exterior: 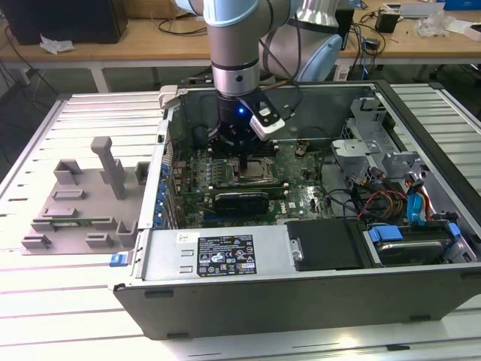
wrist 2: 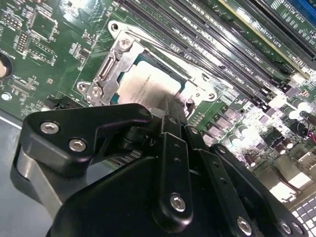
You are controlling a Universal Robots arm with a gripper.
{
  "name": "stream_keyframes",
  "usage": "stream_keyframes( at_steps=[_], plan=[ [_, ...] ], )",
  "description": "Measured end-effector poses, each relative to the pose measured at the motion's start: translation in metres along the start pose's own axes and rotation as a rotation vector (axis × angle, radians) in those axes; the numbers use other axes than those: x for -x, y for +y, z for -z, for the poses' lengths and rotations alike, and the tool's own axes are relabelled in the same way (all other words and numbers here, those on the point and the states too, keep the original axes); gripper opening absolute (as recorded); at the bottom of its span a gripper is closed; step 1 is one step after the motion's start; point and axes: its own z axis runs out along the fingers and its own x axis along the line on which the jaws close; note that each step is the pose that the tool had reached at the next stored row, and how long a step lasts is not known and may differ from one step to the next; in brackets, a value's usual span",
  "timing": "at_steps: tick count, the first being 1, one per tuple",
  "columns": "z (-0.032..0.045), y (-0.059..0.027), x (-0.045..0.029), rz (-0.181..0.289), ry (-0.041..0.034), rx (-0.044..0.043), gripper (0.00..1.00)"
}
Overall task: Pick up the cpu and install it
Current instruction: 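Close the cpu cover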
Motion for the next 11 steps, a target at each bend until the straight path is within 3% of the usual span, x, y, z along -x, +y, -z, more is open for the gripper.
stream_keyframes(
  at_steps=[6, 11],
  plan=[
    [-0.0036, 0.0007, -0.0069, 0.0, 0.0, -0.0006, 0.11],
    [-0.0045, 0.0009, -0.0083, 0.0, -0.0001, -0.0004, 0.11]
  ],
)
